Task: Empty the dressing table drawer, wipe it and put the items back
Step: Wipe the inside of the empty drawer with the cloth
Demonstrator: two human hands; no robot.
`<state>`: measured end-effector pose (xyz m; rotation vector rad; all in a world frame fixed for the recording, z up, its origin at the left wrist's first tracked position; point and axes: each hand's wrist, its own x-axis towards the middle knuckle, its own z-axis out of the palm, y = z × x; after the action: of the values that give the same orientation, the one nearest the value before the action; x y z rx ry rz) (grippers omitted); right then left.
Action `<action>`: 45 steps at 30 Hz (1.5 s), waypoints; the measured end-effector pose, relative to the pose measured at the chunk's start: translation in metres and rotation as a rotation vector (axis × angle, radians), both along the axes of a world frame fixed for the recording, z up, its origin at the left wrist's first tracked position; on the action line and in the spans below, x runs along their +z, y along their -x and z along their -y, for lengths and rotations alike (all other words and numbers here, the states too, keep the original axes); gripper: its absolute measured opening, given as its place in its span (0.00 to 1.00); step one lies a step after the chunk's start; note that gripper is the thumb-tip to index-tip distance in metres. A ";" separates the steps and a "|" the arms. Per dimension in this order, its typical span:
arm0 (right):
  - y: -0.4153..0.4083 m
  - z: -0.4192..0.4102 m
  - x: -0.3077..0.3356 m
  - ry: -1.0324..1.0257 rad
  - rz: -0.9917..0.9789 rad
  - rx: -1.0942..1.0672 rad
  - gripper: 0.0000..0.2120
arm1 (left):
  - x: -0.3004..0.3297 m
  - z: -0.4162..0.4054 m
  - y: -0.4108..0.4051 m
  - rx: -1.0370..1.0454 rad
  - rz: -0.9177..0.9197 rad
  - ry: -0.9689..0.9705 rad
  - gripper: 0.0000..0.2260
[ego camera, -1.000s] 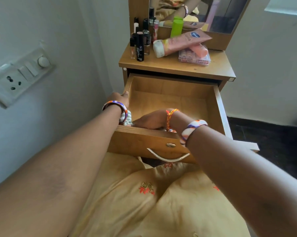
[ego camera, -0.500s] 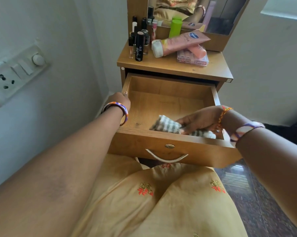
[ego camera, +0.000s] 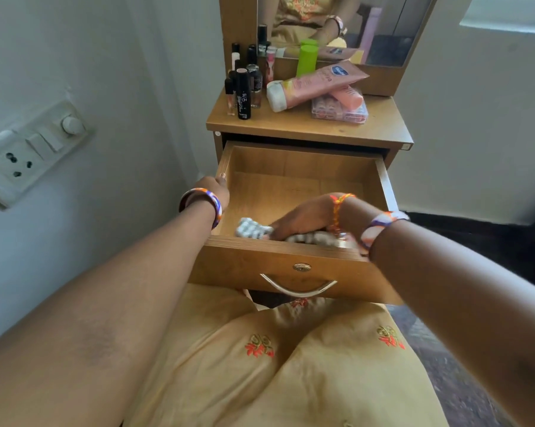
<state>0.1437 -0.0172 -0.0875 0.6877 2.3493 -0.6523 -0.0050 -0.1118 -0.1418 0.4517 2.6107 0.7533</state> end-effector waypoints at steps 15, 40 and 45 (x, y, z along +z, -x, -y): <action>-0.014 -0.017 -0.015 0.265 -0.008 0.094 0.20 | 0.001 -0.002 -0.007 0.006 -0.061 0.064 0.24; -0.103 -0.058 0.027 -0.355 -0.179 -0.168 0.28 | 0.004 -0.074 -0.079 -0.587 -0.536 0.149 0.16; -0.093 -0.053 -0.027 -0.443 -0.056 -0.375 0.36 | -0.004 -0.068 -0.080 -0.633 -0.529 0.232 0.17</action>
<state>0.2364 0.0361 -0.1142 1.3432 2.4607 -0.2990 0.0753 -0.0434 -0.1455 1.4709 2.6893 0.1197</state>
